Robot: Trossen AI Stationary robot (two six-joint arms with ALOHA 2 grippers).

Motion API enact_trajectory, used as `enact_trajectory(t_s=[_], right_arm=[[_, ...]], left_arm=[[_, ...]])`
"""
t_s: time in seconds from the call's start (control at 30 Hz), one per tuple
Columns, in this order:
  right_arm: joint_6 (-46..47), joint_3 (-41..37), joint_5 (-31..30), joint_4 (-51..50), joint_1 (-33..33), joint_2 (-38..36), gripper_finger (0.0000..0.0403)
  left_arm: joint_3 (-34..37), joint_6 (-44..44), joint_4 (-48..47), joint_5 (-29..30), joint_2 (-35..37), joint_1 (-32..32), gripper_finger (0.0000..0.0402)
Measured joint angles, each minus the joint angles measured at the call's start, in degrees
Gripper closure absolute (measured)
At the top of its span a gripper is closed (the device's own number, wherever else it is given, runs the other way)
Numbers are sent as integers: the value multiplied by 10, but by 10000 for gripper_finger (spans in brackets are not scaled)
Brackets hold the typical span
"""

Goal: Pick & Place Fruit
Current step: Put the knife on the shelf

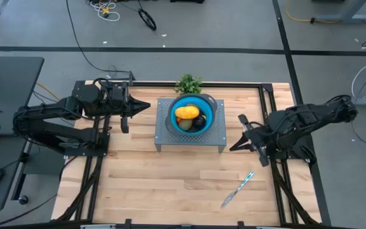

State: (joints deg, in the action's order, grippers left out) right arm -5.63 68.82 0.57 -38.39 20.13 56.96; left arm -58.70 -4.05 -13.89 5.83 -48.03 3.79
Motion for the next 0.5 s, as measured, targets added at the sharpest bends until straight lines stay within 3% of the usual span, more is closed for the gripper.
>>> enact_trajectory(t_s=[0.5], right_arm=[[22, 0, -20, -5, 55, 45, 403]], left_arm=[[0, 3, -4, -3, 0, 0, 399]])
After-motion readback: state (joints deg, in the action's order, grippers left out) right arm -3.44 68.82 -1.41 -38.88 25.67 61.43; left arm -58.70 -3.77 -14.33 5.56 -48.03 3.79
